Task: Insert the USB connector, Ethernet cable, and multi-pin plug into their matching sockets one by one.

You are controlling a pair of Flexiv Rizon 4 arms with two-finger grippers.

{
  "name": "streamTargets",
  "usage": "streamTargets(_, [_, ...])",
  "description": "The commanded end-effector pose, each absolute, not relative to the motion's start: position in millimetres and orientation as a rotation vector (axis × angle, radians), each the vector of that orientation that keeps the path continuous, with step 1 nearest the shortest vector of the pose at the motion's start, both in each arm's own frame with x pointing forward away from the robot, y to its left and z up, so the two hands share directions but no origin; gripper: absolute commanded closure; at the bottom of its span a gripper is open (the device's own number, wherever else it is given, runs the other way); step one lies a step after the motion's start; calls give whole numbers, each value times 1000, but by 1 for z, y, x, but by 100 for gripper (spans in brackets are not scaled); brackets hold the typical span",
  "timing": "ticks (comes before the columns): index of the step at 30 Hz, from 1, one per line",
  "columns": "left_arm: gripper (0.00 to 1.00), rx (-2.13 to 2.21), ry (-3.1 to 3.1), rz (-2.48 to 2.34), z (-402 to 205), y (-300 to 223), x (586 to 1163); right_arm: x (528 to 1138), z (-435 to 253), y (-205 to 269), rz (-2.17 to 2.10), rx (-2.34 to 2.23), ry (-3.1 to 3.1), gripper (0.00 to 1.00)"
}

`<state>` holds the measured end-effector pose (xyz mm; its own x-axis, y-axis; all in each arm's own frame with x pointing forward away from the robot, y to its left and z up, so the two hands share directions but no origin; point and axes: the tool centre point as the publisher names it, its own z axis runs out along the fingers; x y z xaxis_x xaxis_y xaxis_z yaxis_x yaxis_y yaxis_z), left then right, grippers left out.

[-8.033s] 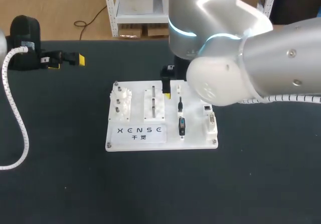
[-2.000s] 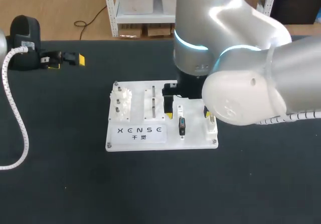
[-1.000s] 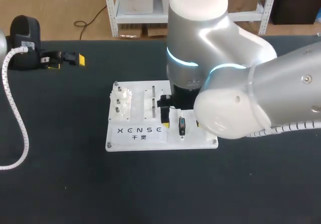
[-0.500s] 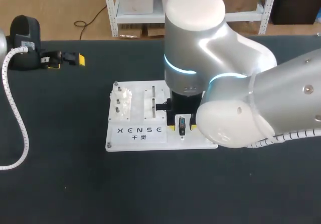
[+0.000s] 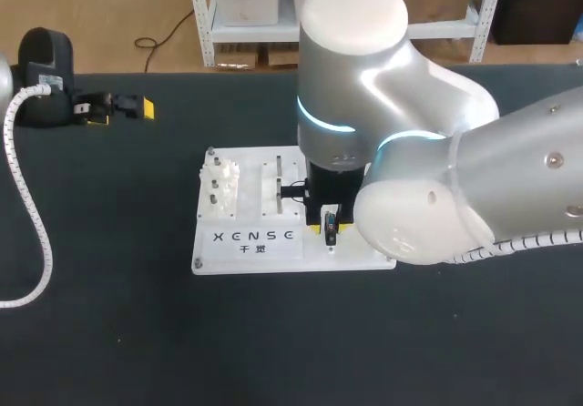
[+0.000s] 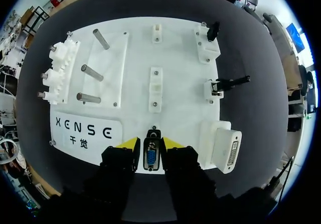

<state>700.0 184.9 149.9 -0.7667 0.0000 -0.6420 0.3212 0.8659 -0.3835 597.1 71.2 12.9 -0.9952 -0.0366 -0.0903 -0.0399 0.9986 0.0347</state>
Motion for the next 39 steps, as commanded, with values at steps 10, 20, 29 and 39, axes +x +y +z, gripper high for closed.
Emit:
streamTargets(10, [0, 231, 2374, -637, 150, 185, 700, 594, 19, 64, 87, -71, 3037, 99])
streamTargets(20, [0, 231, 2374, -637, 150, 185, 700, 598, 39, 59, 112, -83, 2978, 100])
streamTargets(29, [0, 231, 2374, -637, 150, 185, 700, 606, 67, 35, 124, -48, 2940, 100])
streamTargets(39, [0, 231, 2374, -637, 150, 185, 700, 605, 76, 11, 106, 23, 2936, 100])
